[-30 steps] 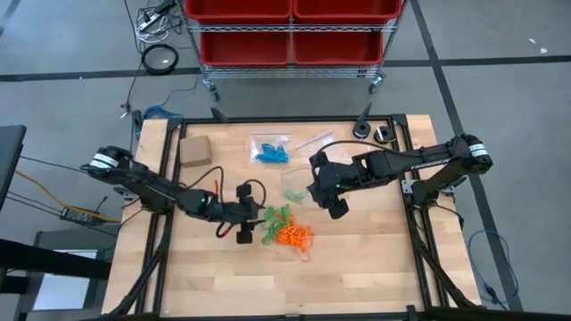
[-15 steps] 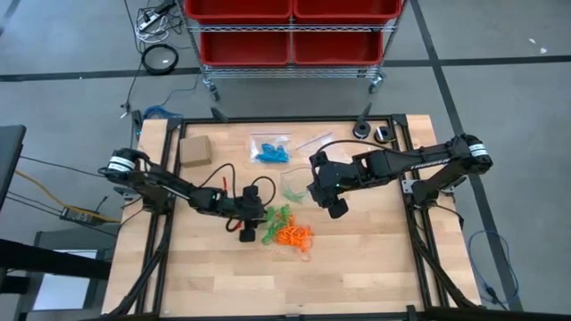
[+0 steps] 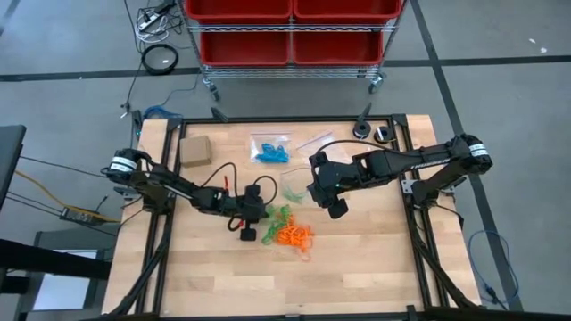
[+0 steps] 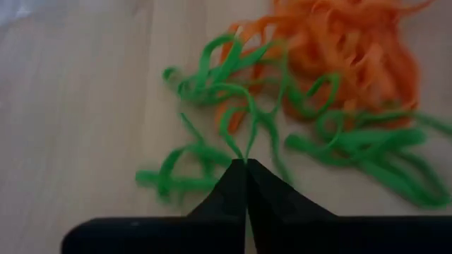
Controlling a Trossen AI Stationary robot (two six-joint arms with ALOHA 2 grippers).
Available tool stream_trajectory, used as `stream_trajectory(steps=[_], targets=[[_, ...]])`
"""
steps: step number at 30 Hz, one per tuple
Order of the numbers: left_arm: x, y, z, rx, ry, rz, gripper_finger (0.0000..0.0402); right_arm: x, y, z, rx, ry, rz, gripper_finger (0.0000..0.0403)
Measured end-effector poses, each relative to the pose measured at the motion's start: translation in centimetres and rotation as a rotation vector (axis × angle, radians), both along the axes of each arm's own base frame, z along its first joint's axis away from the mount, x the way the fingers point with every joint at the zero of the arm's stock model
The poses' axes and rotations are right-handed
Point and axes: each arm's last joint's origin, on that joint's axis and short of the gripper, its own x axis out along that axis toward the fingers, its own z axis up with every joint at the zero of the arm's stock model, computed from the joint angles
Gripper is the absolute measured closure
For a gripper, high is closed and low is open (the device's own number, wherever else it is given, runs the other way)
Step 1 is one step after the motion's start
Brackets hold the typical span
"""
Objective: Sort rubber bands
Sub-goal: Put the green rubber band into the bottom transparent zip bag
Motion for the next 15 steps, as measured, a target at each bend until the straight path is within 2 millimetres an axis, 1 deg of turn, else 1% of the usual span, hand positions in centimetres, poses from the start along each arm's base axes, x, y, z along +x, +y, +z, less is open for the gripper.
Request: stream_trajectory(steps=[3, 5, 7, 10, 15], targets=[[0.7, -0.4, 1.1, 0.013, 0.007, -0.027, 0.0397, 0.0, 0.0, 0.0, 0.001, 0.000, 0.001, 0.0403], [1.2, -0.8, 2.4, 0.033, 0.010, -0.054, 0.0398, 0.0, 0.0, 0.0, 0.002, 0.000, 0.001, 0.0403], [1.5, -1.1, 4.3, 0.055, 0.003, -0.081, 0.0399, 0.0, 0.0, 0.0, 0.002, 0.004, 0.001, 0.0403], [1.5, -1.4, 7.1, 0.121, 0.023, -0.091, 0.0400, 0.0, 0.0, 0.0, 0.002, 0.004, 0.001, 0.0403], [0.4, -1.6, 12.6, 0.258, 0.032, -0.053, 0.0400, 0.0, 0.0, 0.0, 0.000, 0.004, 0.003, 0.0403]])
